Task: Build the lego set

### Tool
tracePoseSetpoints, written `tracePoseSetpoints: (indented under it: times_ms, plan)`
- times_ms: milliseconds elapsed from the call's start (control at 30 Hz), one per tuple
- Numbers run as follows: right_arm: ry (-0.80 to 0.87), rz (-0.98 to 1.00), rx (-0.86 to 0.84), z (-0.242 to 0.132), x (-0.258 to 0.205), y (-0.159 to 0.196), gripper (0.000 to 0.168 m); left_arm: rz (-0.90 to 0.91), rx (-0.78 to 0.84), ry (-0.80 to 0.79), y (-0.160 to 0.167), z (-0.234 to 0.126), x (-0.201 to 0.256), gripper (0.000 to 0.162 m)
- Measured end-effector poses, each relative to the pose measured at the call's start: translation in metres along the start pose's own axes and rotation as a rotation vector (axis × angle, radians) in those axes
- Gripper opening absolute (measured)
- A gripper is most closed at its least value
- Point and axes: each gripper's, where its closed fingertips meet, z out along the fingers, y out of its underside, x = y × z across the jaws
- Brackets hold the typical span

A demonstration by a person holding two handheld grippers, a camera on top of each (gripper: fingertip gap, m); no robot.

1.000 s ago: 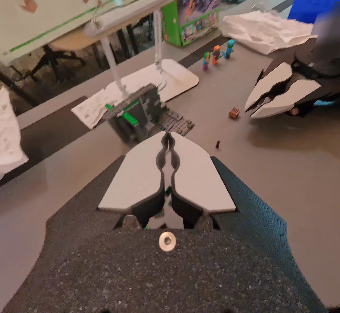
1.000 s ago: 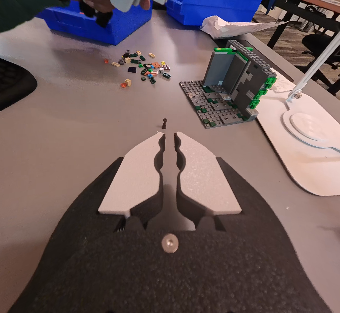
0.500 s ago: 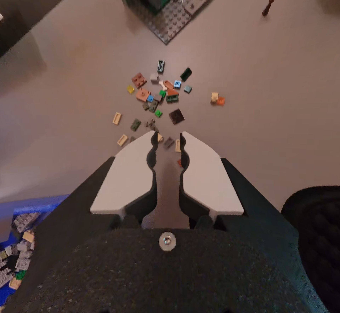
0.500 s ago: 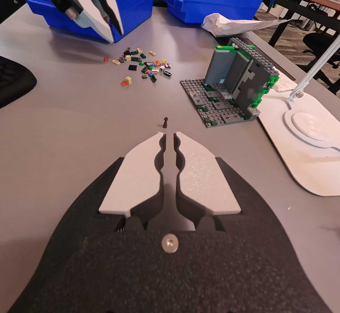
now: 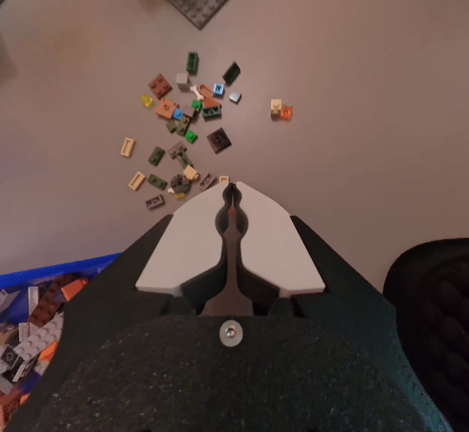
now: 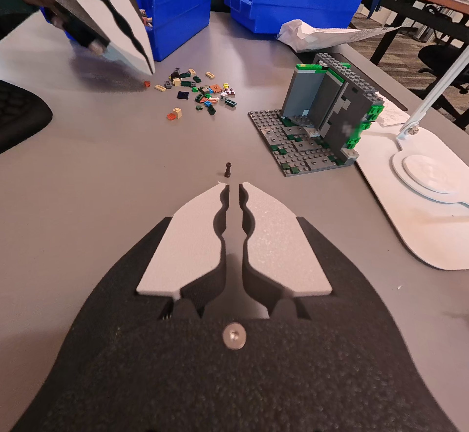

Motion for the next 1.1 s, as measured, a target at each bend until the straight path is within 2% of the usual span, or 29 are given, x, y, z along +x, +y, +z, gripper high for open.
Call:
tracePoseSetpoints:
  times_ms: [267,600,1100]
  plan:
    - [0.001,0.006,0.005,0.0,0.001,0.0,0.006,-0.054,0.124,-0.039,-0.014,0.006,-0.005,0.0]
    - [0.004,0.018,0.013,-0.001,0.002,-0.001,0.006,-0.065,0.154,-0.033,-0.017,0.014,-0.003,0.0]
    - [0.002,0.015,0.016,-0.001,0.002,-0.001,0.006,-0.059,0.188,-0.119,-0.038,0.022,-0.022,0.0]
